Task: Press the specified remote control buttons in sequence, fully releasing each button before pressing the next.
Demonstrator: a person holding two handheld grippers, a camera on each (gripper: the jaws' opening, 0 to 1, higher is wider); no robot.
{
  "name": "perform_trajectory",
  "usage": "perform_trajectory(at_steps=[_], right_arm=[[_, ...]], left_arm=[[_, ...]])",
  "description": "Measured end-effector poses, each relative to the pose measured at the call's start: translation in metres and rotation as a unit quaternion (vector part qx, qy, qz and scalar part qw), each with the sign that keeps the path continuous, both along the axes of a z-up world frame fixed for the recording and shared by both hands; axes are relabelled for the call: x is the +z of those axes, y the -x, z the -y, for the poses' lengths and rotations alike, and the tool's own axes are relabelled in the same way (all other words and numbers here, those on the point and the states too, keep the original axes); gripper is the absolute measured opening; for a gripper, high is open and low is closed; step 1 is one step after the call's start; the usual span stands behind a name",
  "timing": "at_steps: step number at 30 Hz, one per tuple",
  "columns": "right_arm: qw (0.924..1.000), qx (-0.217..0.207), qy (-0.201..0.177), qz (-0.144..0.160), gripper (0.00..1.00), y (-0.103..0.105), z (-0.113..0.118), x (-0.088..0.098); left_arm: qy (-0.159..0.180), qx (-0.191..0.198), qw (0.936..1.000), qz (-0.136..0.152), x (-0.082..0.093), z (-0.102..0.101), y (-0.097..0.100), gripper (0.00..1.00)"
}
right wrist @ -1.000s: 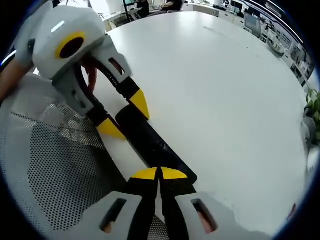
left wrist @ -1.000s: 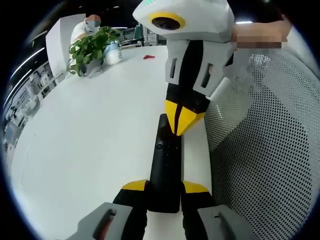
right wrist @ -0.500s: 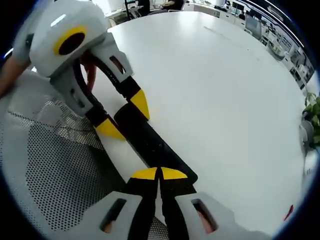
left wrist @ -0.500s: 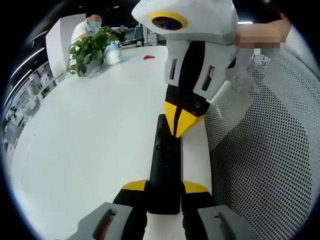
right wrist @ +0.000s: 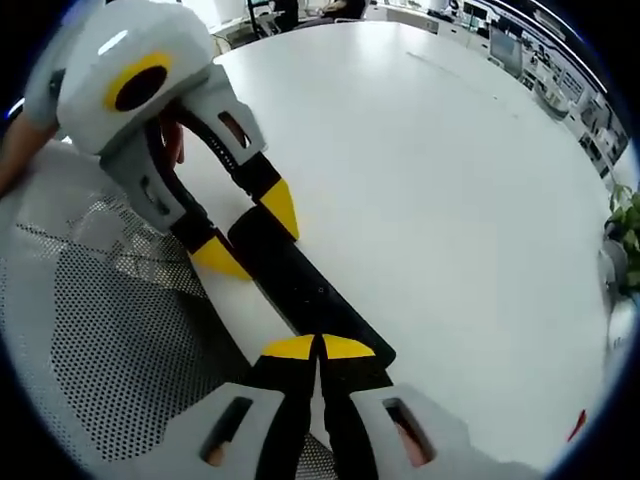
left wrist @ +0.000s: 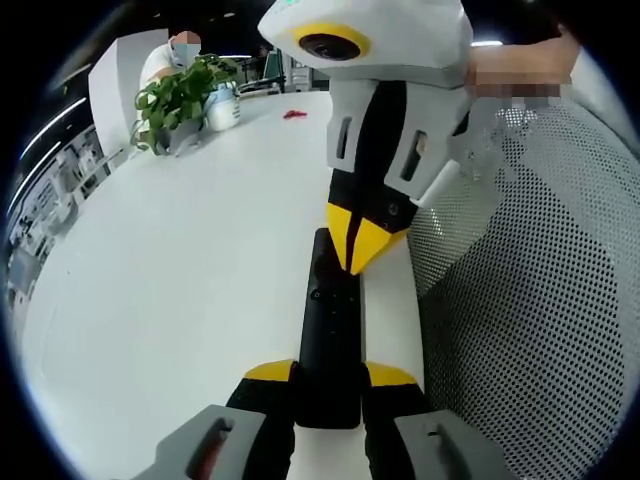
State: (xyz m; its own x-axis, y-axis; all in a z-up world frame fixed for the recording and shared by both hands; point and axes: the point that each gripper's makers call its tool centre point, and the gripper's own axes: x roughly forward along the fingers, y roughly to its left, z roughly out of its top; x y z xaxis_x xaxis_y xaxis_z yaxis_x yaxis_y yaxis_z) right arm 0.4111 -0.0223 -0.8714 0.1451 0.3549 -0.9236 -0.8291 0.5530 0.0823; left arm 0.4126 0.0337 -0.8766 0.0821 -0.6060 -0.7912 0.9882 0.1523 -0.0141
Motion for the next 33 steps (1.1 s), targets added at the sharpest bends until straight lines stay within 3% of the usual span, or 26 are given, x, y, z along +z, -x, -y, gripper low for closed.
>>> perform_trajectory(at_steps=[30, 33], right_arm=[[0.9996, -0.017, -0.02, -0.01, 0.0, -0.0038, 0.0008, 0.0022], [0.9998, -0.01, -0.012, 0.013, 0.0, -0.0092, 0.0023, 0.0041]], left_arm=[[-0.005, 0.002, 1.0, 0.001, 0.0001, 0.0003, -0.0002, 0.25], [-0.005, 0.001, 1.0, 0.001, 0.0006, 0.0002, 0.0002, 0.25]])
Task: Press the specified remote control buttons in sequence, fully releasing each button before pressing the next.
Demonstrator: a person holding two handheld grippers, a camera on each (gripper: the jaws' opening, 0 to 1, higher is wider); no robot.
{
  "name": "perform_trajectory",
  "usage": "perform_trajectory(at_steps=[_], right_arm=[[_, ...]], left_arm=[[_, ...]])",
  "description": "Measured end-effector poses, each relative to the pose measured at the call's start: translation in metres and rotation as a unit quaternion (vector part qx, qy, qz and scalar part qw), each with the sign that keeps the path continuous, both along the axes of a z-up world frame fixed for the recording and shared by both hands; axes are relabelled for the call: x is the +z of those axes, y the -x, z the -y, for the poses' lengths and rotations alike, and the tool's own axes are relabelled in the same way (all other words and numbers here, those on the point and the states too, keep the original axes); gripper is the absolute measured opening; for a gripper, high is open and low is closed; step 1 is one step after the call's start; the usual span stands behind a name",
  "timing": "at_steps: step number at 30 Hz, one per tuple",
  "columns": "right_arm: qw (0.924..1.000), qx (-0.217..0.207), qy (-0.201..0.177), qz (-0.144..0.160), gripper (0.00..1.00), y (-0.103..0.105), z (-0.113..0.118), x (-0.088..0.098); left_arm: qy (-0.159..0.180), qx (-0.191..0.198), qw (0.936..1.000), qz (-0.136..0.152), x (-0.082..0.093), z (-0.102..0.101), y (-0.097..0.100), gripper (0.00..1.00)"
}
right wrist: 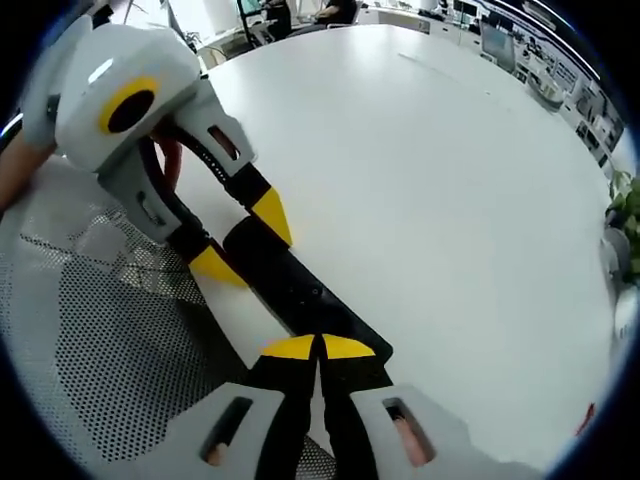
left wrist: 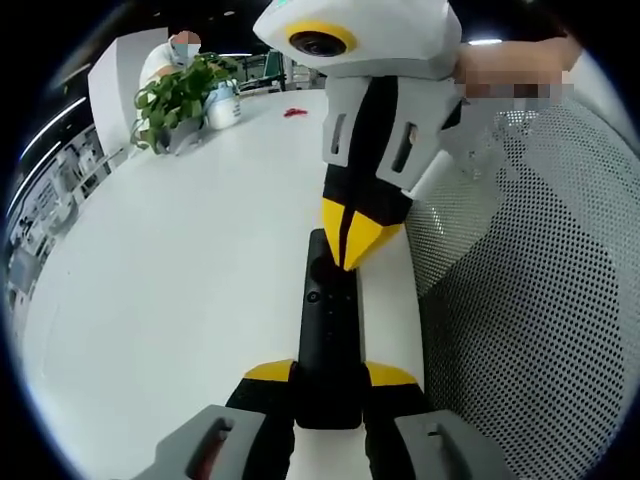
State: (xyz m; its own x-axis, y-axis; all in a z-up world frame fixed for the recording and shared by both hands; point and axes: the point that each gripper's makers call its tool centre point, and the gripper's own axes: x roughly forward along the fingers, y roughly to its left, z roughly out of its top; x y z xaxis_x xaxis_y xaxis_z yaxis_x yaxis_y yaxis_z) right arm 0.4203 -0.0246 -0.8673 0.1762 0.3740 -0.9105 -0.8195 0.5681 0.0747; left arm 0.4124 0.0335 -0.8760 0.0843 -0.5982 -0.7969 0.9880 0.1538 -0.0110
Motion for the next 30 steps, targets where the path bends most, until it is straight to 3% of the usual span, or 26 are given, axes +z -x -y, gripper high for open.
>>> perform_trajectory(at_steps=[19, 30], right_arm=[[0.9991, 0.026, 0.012, 0.032, 0.0, -0.0034, -0.0067, -0.0009], [0.9991, 0.018, 0.007, 0.037, 0.0, -0.0058, -0.0065, -0.002]], left_arm=[[-0.004, -0.007, 1.0, 0.0, 0.0, 0.0001, 0.0011, 0.25], [-0.002, -0.003, 1.0, 0.0, -0.0002, 0.0005, 0.0004, 0.25]])
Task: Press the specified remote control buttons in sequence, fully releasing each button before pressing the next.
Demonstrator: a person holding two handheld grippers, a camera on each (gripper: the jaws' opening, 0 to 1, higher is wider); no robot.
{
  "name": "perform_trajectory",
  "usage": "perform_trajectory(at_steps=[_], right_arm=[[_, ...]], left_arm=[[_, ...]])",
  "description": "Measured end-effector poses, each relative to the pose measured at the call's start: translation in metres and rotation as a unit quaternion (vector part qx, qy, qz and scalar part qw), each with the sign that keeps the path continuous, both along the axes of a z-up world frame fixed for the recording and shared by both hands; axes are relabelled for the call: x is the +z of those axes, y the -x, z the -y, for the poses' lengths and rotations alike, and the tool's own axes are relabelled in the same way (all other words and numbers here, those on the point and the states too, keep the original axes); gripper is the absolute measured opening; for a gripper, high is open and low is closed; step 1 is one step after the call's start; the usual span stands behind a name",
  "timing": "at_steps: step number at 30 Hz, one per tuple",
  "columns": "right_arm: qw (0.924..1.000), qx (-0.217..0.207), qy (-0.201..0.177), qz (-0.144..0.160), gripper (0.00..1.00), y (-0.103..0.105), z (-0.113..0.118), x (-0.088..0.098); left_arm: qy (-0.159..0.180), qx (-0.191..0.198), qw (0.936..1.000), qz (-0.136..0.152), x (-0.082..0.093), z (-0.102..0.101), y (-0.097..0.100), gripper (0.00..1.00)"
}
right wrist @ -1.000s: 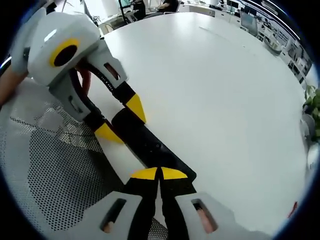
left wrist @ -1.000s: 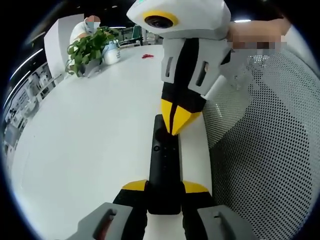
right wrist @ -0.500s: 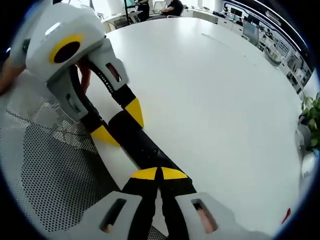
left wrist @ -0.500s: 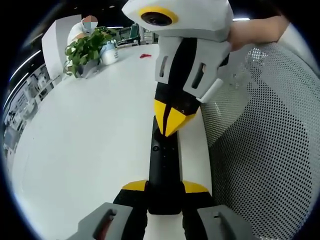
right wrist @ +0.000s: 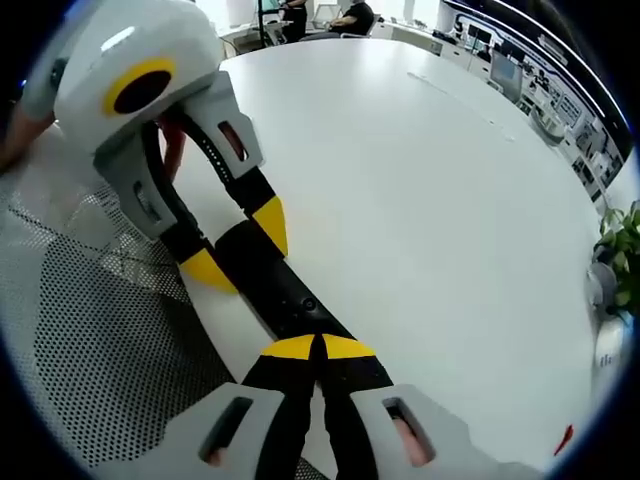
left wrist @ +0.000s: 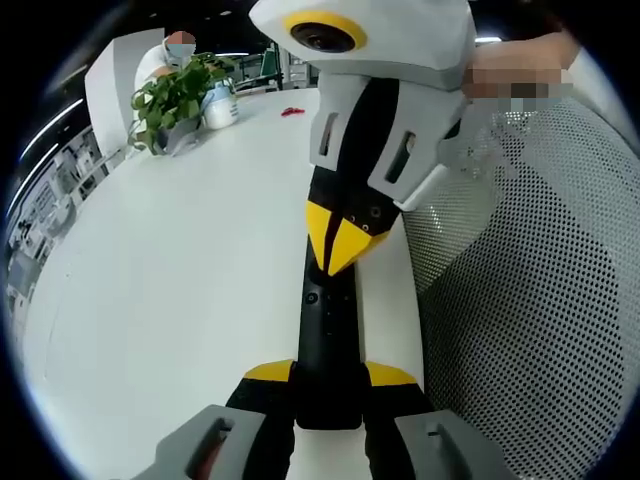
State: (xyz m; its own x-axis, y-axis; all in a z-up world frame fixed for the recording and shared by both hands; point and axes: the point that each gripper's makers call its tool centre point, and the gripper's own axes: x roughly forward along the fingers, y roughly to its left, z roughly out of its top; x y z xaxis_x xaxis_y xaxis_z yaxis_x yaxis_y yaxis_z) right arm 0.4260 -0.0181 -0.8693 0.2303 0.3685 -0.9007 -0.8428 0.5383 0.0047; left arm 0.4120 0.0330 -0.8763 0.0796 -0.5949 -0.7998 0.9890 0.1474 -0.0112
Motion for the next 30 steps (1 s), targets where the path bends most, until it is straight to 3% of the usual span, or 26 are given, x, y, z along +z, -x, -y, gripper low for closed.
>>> perform_trajectory(at_steps=[10, 30], right_arm=[[0.9998, -0.013, -0.016, -0.007, 0.0, -0.0002, 0.0005, 0.0005], [0.9998, -0.015, -0.01, -0.008, 0.0, -0.0004, 0.0005, 0.0003]], left_arm=[[0.001, 0.001, 1.0, -0.001, 0.0002, 0.0005, -0.0004, 0.25], [0.003, 0.002, 1.0, -0.001, -0.0005, 0.001, -0.0008, 0.25]])
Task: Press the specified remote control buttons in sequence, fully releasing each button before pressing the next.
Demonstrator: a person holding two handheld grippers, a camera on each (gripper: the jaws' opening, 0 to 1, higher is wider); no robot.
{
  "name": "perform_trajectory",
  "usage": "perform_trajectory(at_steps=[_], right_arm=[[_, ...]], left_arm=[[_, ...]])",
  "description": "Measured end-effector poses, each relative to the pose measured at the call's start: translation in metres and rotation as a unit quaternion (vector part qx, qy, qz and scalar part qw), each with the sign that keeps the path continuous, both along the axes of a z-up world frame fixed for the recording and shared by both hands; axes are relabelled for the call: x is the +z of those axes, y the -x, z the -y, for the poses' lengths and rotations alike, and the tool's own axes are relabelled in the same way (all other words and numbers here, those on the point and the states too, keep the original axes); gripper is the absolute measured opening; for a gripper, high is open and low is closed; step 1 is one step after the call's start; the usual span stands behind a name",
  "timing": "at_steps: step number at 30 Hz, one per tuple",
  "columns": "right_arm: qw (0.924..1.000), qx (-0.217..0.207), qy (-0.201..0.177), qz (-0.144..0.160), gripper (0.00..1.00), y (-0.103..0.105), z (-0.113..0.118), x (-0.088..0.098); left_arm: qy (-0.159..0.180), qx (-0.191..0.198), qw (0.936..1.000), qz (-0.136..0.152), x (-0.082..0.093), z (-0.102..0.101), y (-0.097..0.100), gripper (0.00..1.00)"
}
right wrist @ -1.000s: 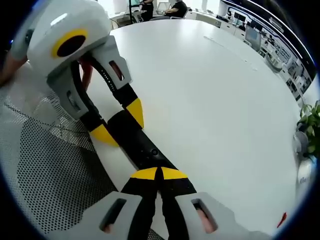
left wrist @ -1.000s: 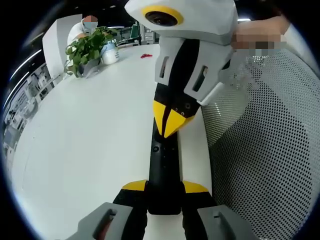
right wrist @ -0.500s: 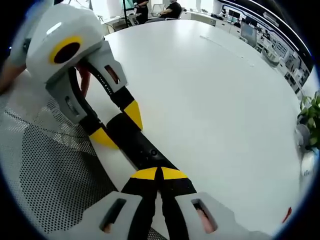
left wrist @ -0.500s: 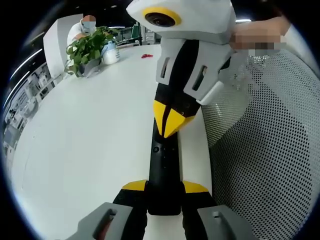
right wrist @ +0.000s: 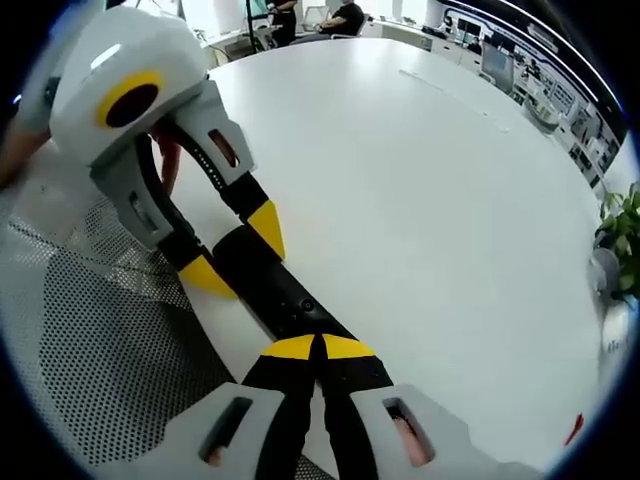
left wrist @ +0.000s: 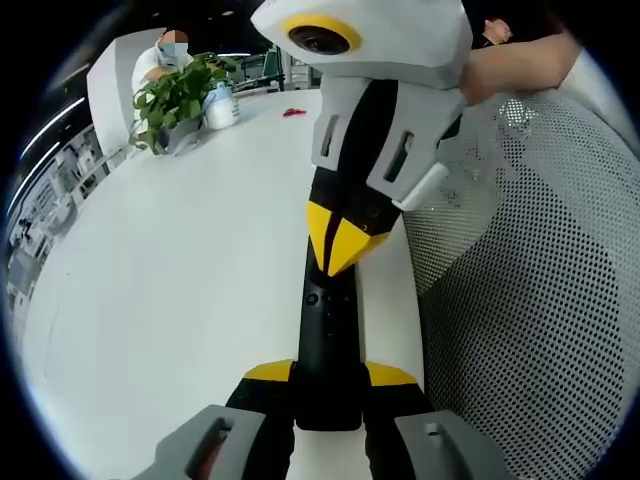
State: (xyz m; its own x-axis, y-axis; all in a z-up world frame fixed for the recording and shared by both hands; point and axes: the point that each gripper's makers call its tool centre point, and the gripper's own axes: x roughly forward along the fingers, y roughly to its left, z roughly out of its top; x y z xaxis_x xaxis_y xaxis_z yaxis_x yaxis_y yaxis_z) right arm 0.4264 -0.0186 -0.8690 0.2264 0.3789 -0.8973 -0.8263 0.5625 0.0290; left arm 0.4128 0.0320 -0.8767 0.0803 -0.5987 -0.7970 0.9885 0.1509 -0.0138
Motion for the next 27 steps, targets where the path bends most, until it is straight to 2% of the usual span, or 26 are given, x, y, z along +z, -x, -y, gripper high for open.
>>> perform_trajectory(at_steps=[27], right_arm=[[0.9998, 0.019, -0.003, 0.009, 0.0, 0.0003, -0.0004, 0.0001]], left_arm=[[0.0, 0.001, 1.0, -0.001, 0.0002, 0.0002, 0.0003, 0.25]])
